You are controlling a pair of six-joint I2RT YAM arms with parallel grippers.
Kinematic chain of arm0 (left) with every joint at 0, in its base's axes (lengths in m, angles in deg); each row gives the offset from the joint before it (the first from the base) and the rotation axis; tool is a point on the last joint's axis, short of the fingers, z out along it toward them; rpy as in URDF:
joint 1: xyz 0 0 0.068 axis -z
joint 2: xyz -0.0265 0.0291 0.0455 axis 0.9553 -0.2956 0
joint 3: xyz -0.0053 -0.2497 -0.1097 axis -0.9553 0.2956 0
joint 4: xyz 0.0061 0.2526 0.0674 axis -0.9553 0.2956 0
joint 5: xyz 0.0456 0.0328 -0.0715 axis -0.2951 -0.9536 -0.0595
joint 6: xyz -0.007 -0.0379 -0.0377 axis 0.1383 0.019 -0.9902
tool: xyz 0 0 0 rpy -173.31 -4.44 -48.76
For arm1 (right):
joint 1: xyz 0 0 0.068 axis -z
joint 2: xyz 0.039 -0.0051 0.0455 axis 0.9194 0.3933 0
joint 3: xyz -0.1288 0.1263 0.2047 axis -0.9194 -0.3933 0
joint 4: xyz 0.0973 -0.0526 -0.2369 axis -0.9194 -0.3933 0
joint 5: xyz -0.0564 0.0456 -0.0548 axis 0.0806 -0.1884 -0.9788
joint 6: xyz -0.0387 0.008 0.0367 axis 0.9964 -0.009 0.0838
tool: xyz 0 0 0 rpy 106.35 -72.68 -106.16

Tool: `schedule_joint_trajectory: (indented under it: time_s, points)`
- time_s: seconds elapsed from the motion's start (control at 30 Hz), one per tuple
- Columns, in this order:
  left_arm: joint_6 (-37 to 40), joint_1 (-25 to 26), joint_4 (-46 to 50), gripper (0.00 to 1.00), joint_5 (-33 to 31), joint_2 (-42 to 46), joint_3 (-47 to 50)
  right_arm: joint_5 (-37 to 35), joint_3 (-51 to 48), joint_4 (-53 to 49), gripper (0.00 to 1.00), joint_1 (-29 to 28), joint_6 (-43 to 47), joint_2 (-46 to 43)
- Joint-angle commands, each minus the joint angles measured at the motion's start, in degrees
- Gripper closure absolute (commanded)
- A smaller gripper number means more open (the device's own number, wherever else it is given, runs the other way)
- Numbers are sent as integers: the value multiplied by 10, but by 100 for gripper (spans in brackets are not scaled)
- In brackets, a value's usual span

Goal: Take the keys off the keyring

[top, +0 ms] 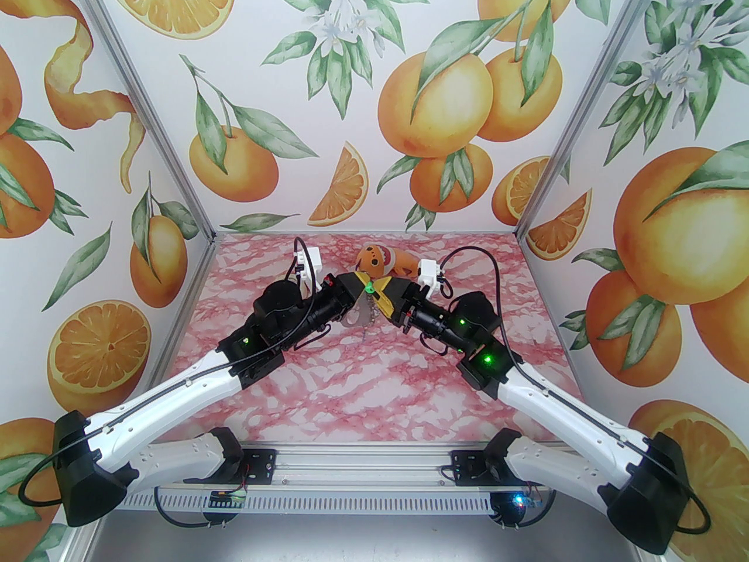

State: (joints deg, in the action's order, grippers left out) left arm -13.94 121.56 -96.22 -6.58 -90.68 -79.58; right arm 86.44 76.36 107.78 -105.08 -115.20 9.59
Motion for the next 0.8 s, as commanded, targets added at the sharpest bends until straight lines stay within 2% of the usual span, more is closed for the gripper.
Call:
schedule_joint_trajectory:
  time_s: [0.0, 0.43, 0.57, 0.77]
  points:
    - [14, 3, -28, 100, 11, -2, -25, -8, 17, 31, 68, -4, -4, 5]
    - [20, 6, -26, 100, 20, -8, -28, -8, 25, 28, 88, 4, 11, 6]
    - [27, 7, -16, 100, 14, -3, -26, -8, 26, 28, 99, 10, 14, 2]
    - [44, 6, -3, 100, 1, 4, -24, -5, 37, -3, 100, 24, 48, -7]
